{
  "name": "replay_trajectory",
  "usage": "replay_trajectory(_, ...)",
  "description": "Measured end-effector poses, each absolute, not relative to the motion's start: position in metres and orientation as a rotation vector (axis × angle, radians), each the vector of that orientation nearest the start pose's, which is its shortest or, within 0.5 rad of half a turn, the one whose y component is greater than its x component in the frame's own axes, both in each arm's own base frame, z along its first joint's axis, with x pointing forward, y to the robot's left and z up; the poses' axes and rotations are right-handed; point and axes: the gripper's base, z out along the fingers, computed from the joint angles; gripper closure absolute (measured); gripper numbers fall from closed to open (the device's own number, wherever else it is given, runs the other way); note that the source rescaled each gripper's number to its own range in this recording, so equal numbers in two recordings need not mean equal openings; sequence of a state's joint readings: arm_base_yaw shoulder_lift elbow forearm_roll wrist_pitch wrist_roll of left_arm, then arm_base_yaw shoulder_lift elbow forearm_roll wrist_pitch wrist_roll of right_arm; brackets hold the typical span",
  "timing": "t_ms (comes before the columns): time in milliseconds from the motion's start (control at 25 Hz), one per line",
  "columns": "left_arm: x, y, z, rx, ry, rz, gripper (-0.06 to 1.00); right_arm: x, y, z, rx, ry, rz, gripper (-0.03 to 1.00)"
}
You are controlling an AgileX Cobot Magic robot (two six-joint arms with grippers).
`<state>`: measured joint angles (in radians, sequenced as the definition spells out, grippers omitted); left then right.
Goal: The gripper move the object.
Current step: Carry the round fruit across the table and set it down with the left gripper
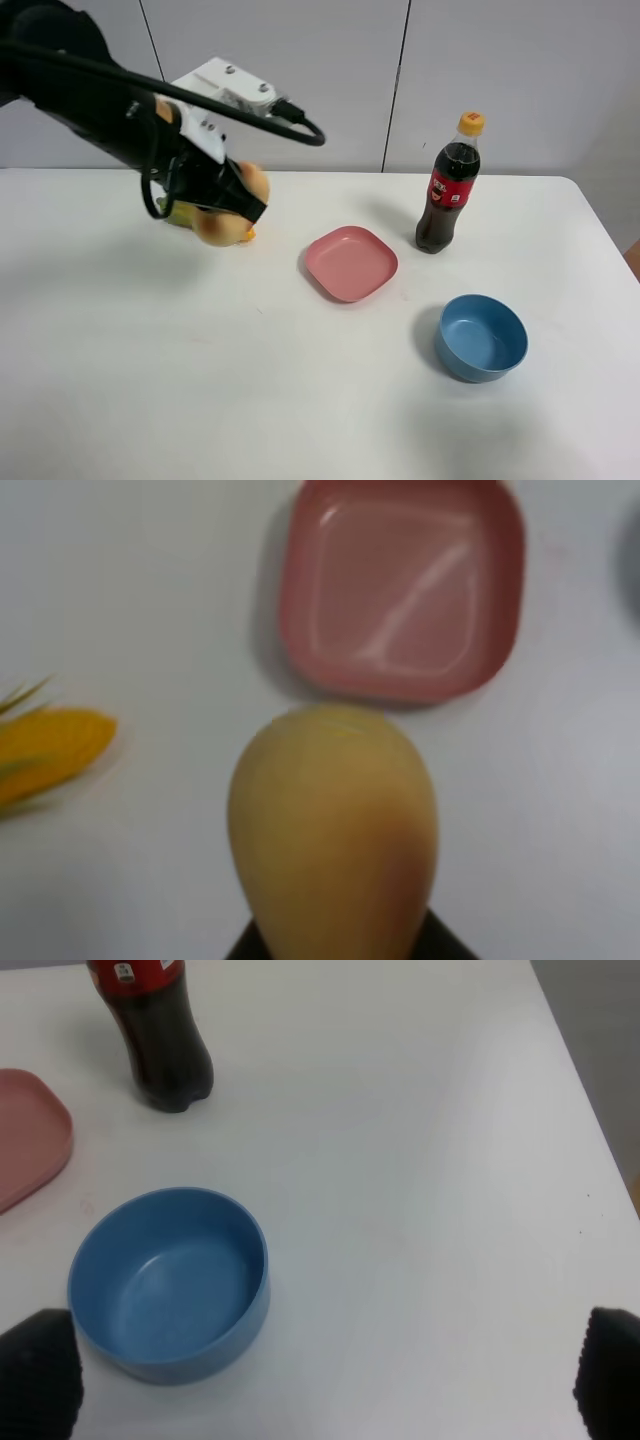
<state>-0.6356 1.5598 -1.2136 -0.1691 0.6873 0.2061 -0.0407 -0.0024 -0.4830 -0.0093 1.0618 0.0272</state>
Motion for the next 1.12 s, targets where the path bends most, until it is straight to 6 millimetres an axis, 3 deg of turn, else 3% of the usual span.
replay_trajectory(280,0.248,-0.3,0.295,1.087,2.279,-0.518,0.93,-0.003,-0.001,0.272,0.07,2.059,-0.019,-0.03)
replay_trajectory(480,0.242,-0.34,0.284,1.172,2.249,-0.553,0.94,-0.003,-0.001,0.272,0.07,2.059,-0.019,-0.03)
replay_trajectory(840,0.223,-0.367,0.245,1.369,2.317,-0.52,0.94,-0.003,-0.001,0.272,0.07,2.059,-0.019,-0.03)
replay_trajectory(1000,0.222,-0.373,0.231,1.523,2.23,-0.474,0.94,-0.003,-0.001,0.272,0.07,2.059,-0.019,-0.03)
replay_trajectory(1120,0.225,-0.379,0.226,1.546,2.154,-0.476,0.94,-0.003,-0.001,0.272,0.07,2.059,-0.019,-0.03)
